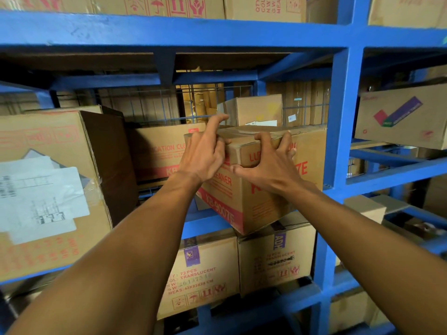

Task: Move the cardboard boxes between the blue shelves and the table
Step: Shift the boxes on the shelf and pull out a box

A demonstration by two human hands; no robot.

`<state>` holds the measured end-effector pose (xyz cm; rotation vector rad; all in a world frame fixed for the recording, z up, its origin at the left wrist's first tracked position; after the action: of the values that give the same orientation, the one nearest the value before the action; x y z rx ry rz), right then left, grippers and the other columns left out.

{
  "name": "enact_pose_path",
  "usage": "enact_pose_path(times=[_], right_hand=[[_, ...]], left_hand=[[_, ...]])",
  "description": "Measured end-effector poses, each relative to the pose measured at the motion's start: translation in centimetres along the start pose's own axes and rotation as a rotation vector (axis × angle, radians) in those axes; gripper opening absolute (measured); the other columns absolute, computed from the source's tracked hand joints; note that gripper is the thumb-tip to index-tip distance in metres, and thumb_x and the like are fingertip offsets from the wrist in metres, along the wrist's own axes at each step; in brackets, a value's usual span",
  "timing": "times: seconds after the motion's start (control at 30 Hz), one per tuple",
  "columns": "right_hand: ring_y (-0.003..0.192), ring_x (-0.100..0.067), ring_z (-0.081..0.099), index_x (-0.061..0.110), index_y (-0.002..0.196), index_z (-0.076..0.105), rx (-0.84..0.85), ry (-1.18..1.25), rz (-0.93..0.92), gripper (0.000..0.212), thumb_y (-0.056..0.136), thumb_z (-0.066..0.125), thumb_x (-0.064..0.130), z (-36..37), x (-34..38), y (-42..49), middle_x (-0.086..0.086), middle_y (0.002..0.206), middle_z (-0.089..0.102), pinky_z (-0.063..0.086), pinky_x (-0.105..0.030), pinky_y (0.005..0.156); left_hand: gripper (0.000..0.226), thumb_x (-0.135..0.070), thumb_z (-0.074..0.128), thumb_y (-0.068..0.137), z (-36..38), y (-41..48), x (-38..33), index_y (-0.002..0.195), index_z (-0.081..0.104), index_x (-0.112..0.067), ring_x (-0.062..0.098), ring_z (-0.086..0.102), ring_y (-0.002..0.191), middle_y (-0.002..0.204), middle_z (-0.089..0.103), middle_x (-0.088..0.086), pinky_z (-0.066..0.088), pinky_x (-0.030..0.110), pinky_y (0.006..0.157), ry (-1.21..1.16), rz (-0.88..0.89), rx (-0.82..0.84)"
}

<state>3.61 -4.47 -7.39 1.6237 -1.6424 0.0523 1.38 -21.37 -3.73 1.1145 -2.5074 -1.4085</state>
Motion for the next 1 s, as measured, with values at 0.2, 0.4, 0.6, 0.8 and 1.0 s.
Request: enact_pose_path(times=[0.2, 0.4, 0.6, 0.8, 1.0], right_hand=[[0.144, -0.053, 0.009, 0.037, 0.138, 0.023, 0.01, -0.004, -0.03, 0.098, 0.06, 0.066, 0.076, -1.1, -1.6, -0.4, -0.012, 0.16, -0.004, 0.035, -0.065, 0.107], [0.113, -0.028, 0.053, 0.042, 0.128, 0.034, 0.041, 0.1, -0.08, 0.075, 0.062, 0.063, 0.064, -4.3, -3.8, -0.8, -0.001, 0.131, 0.038, 0.051, -0.052, 0.093], [0.093, -0.027, 0.063, 0.042, 0.129, 0.04, -0.195, 0.088, 0.07, 0.048, 0.089, 0.063, 0.031, -6.7, -8.2, -0.4, 0.004, 0.095, 0.063, 0.054, -0.048, 0.085], [0.098, -0.036, 0.06, 0.033, 0.138, 0.04, -0.204, -0.183, 0.149, 0.052, 0.092, 0.064, 0.029, -7.9, -9.2, 2.4, -0.008, 0.104, 0.061, 0.051, -0.047, 0.083], [0.111, -0.049, 0.053, 0.012, 0.143, 0.032, -0.219, -0.385, 0.339, 0.06, 0.093, 0.065, 0.016, -7.0, -9.0, 3.4, -0.027, 0.135, 0.037, 0.046, -0.053, 0.09]], left_hand=[[0.041, -0.009, 0.043, 0.094, 0.8, 0.4, -1.1, 0.133, 0.046, -0.018, 0.018, 0.061, 0.096, 0.121, 0.064, 0.008, 0.045, 0.026, 0.076, 0.168, 0.052, 0.135], [0.05, -0.014, 0.048, 0.089, 1.5, 1.1, 1.9, 0.138, 0.045, -0.02, 0.034, 0.05, 0.119, 0.14, 0.048, 0.009, 0.045, 0.046, 0.097, 0.394, -0.16, 0.203], [0.056, -0.038, 0.055, 0.083, 0.5, 0.5, 5.0, 0.136, 0.037, -0.036, 0.044, 0.023, 0.132, 0.14, 0.032, 0.018, 0.023, 0.061, 0.106, 0.55, -0.39, 0.195], [0.06, -0.033, 0.063, 0.082, 0.3, 0.5, 6.6, 0.136, 0.036, -0.043, 0.046, 0.006, 0.143, 0.161, -0.005, 0.01, 0.018, 0.056, 0.114, 0.128, -0.524, 0.211], [0.049, -0.009, 0.059, 0.078, -1.1, 0.9, 4.2, 0.124, 0.055, -0.024, 0.024, 0.054, 0.107, 0.119, 0.055, 0.004, 0.045, 0.039, 0.093, 0.077, -0.261, 0.061]])
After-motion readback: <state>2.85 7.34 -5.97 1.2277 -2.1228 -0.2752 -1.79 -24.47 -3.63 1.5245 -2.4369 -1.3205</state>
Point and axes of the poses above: each hand's wrist, its own y-axis towards the middle knuckle, its own z-axis out of the palm, x = y × z, the point moved 3 cm from there along y, towards the middle knuckle
